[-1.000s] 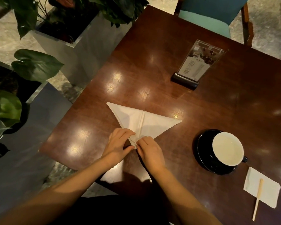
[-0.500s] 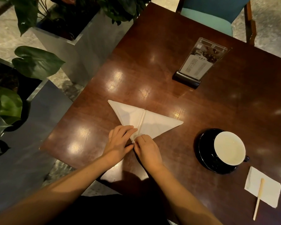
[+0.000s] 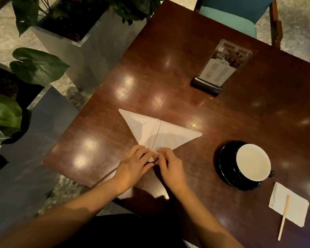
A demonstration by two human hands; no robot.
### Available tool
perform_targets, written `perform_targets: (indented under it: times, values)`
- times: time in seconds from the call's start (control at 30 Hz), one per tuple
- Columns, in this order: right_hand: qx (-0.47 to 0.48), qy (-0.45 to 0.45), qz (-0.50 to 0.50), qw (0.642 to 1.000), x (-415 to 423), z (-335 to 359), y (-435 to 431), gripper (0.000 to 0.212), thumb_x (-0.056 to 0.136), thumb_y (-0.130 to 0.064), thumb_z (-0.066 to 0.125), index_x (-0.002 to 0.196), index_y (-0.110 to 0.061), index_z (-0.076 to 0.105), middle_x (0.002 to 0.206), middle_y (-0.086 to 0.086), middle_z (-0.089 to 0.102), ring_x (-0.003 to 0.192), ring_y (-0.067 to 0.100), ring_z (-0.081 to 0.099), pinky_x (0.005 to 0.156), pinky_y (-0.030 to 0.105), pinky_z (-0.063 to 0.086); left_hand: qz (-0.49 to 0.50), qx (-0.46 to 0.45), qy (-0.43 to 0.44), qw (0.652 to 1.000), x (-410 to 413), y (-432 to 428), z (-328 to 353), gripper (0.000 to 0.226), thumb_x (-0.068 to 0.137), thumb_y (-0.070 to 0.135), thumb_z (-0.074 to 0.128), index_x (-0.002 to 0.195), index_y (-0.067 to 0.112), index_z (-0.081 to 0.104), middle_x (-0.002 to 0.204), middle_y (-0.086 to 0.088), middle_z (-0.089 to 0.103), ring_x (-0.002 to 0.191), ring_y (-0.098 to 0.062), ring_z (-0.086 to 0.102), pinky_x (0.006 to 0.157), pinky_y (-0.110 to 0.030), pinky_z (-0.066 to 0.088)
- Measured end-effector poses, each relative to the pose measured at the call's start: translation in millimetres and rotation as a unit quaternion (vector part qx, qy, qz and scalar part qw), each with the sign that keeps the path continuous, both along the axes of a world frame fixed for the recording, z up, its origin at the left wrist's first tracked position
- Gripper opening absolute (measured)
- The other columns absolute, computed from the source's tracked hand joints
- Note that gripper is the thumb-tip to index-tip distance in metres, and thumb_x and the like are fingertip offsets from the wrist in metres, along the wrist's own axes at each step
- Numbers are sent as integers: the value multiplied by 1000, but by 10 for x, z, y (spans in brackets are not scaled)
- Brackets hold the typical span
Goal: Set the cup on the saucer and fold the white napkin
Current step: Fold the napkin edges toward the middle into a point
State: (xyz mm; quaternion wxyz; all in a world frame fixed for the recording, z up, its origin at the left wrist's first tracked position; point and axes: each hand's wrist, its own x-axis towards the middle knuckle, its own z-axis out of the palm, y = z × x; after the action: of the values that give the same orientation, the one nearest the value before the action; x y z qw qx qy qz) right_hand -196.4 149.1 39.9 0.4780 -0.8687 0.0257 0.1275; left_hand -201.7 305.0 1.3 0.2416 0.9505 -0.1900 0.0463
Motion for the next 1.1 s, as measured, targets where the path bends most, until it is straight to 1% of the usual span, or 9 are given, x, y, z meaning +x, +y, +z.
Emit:
perform_targets:
  times: [0.17,0.23,0.33,0.43,0.57,0.77,0.9,1.0,1.1]
  values:
    - [-89,-120,-64,987,385,85,-55,23,93,-5,43,110,-10,59,106,3,63,99,16,57,85,31,47,35,50,-52,997,-25,-110,-16,27,86,30,47,89,15,70,96,-2,67,102,-18,47,84,-34,51]
    - [-143,-151,12,978,526,2,-13,32,93,-7,44,124,-6,53,128,8,56,120,22,48,101,36,39,36,57,-49,997,-28,-130,-15,27,86,29,47,85,14,70,96,-2,67,101,-18,49,85,-34,52]
    - [-255,-149,191,936,571,-271,-4,49,98,-28,29,144,-10,30,154,8,27,143,22,20,118,40,16,25,68,-59,996,-36,-124,-18,24,88,27,48,81,13,66,95,-2,66,98,-18,53,87,-32,49]
    - [-334,-135,240,902,556,-424,-125,59,97,-44,18,148,-14,16,157,3,13,145,17,6,118,38,5,15,77,-74,994,-22,-120,0,21,88,24,50,76,13,63,90,-2,65,92,-18,57,87,-28,41]
    - [-377,-114,201,897,611,-421,-409,64,96,-50,6,149,-15,11,158,2,7,145,17,0,118,35,-2,20,85,-60,994,12,-164,31,22,87,26,52,70,13,59,80,0,61,80,-19,59,75,-31,46]
    - [-433,-66,115,891,798,-327,-889,61,97,-43,7,150,-13,8,159,5,6,146,20,1,118,40,2,19,93,-36,995,41,-189,49,26,89,28,49,69,14,57,74,0,58,75,-19,57,70,-32,47]
    - [-464,-49,93,880,840,-239,-814,56,98,-25,23,149,-10,7,159,8,3,146,24,-2,118,42,-1,26,53,-22,998,29,-139,82,23,87,22,45,68,12,56,74,-3,58,75,-21,56,77,-28,39]
    - [-424,-103,127,891,812,-140,-478,64,88,-2,36,148,-8,14,158,10,6,145,26,-1,119,42,2,27,-1,-6,1000,37,38,60,13,84,15,49,74,8,52,83,-9,61,85,-23,54,86,-28,39]
    - [-332,-155,225,903,899,-53,-40,62,88,1,38,147,-10,23,157,8,16,145,24,5,118,40,4,17,4,13,1000,90,265,-8,12,82,14,52,75,6,56,92,-11,65,98,-23,54,87,-27,40]
